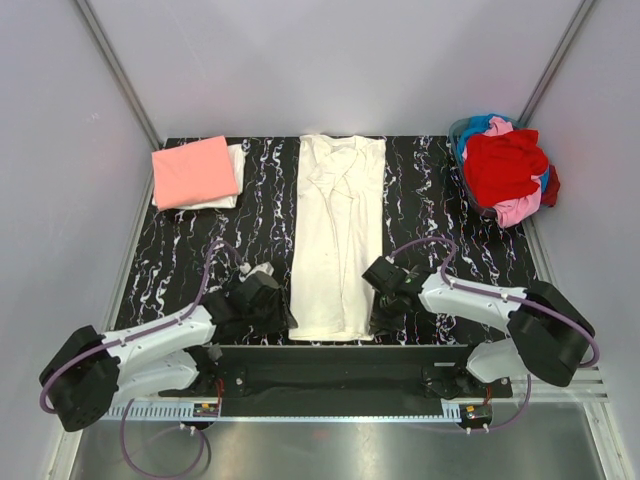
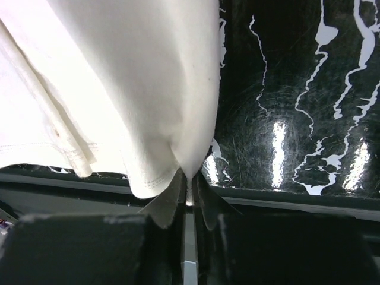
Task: Fold and stack the t-shirts
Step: Fold the tshirt
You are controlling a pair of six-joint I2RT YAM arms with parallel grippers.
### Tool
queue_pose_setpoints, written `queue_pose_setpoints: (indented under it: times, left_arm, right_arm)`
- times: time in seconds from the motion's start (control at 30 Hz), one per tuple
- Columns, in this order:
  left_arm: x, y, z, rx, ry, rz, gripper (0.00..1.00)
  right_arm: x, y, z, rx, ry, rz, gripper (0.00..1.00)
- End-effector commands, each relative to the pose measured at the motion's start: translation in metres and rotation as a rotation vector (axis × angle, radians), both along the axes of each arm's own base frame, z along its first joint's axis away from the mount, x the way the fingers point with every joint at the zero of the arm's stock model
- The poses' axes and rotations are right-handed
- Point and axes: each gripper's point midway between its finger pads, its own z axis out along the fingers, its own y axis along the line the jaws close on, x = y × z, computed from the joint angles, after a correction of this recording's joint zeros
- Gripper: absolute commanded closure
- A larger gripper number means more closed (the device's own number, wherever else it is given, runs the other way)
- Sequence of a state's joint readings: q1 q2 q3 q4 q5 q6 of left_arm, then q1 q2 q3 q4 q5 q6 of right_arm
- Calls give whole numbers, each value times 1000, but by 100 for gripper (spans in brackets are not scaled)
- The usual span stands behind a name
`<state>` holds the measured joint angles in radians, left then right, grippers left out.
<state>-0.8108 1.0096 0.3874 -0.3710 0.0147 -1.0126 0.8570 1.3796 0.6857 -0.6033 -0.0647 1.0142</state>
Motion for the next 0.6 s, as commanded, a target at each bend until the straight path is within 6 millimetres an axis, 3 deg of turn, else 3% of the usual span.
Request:
queue_pose_setpoints:
  times: [0.0, 0.1, 0.13, 0.17, 0.3, 0.4, 0.57]
  left_arm:
    - [1, -12, 8, -13, -12, -19, 50]
    - [-4, -17, 6, 6, -13, -37, 51]
    - [-5, -20, 8, 7, -19, -49, 56]
    - [-5, -19, 6, 27, -17, -49, 68]
    - [-4, -22, 8, 45, -27, -53, 100]
    - [-3, -22, 13, 58, -47, -42, 100]
    - [-15, -28, 41, 62, -83, -48, 100]
  right_arm:
    - [5, 2, 13, 16, -48, 13, 100]
    - [5, 1, 15, 26, -56, 9, 100]
    - [4, 1, 16, 31, -58, 11, 100]
    - [3, 0, 16, 30, -59, 10, 100]
    - [0, -5, 19, 31, -62, 3, 100]
    - [-3, -15, 24, 17, -76, -16, 100]
    - [-11, -34, 44, 19, -119, -42, 100]
